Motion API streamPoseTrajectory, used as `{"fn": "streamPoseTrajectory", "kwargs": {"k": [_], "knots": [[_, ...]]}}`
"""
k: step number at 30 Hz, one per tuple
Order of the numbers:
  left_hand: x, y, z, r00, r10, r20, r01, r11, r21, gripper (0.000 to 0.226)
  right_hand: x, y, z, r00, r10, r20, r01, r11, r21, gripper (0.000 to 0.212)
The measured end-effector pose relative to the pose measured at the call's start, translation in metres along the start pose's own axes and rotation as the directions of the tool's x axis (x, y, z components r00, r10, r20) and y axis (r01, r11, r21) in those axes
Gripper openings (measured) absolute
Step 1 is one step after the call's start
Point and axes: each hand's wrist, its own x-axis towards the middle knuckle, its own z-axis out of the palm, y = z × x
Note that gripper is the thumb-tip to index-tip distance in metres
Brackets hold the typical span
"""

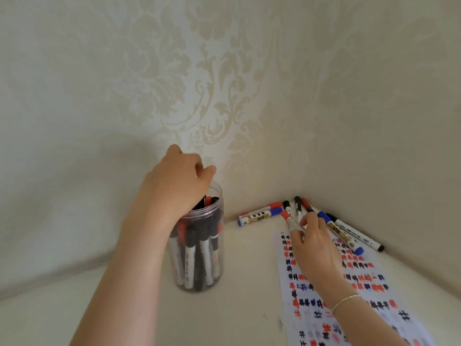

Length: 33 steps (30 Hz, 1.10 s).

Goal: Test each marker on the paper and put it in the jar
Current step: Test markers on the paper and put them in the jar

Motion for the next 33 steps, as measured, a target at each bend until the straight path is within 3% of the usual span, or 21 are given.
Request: {"fn": "streamPoseTrajectory", "kwargs": {"k": [2,5,15,17,19,21,23,24,26,28,29,31,33], "knots": [[-0.005,-0.001,-0.007,1.000,-0.011,0.021,0.010,0.998,0.062,0.023,0.000,-0.002,0.000,1.000,-0.005,-0.005,0.005,1.000,0.008,0.010],[-0.010,-0.004,-0.017,0.985,-0.056,0.163,0.045,0.996,0.071,0.013,-0.001,-0.004,0.000,1.000,-0.006,0.004,0.006,1.000,0.013,0.010],[0.006,-0.004,0.003,0.940,-0.105,0.324,0.072,0.991,0.110,0.017,-0.004,-0.008,0.001,1.000,0.002,0.031,-0.003,1.000,0.031,0.007],[0.006,-0.002,0.001,0.925,-0.121,0.360,0.080,0.989,0.128,0.013,-0.005,-0.010,-0.001,0.999,-0.002,0.040,-0.001,0.996,0.090,0.005],[0.001,0.003,-0.005,0.951,-0.076,0.299,0.044,0.993,0.114,0.012,-0.006,-0.013,-0.005,0.998,0.016,0.054,-0.028,0.974,0.223,0.004],[-0.009,0.014,-0.010,0.999,0.051,0.014,-0.052,0.998,0.023,0.016,-0.006,-0.017,-0.012,0.993,0.085,0.083,-0.113,0.892,0.438,0.002],[-0.023,0.034,-0.008,0.931,0.218,-0.292,-0.274,0.947,-0.165,0.017,-0.005,-0.021,-0.022,0.979,0.174,0.105,-0.201,0.749,0.632,0.009],[-0.031,0.045,0.000,0.903,0.307,-0.300,-0.387,0.884,-0.262,0.018,-0.004,-0.023,-0.028,0.971,0.217,0.101,-0.224,0.681,0.697,0.012],[-0.042,0.063,0.030,0.860,0.505,-0.075,-0.499,0.800,-0.334,0.035,-0.004,-0.027,-0.037,0.951,0.291,0.100,-0.251,0.543,0.801,0.018],[-0.047,0.068,0.075,0.820,0.525,0.228,-0.478,0.847,-0.233,0.054,-0.004,-0.030,-0.044,0.928,0.354,0.112,-0.265,0.421,0.868,0.021],[-0.046,0.065,0.097,0.815,0.486,0.315,-0.445,0.874,-0.196,0.055,-0.004,-0.029,-0.046,0.911,0.393,0.122,-0.276,0.364,0.889,0.023],[-0.048,0.058,0.125,0.834,0.408,0.372,-0.346,0.911,-0.224,0.035,-0.005,-0.027,-0.047,0.880,0.446,0.165,-0.299,0.250,0.921,0.026],[-0.050,0.054,0.142,0.846,0.413,0.337,-0.315,0.897,-0.309,0.028,-0.008,-0.022,-0.045,0.878,0.395,0.269,-0.371,0.208,0.905,0.025]]}}
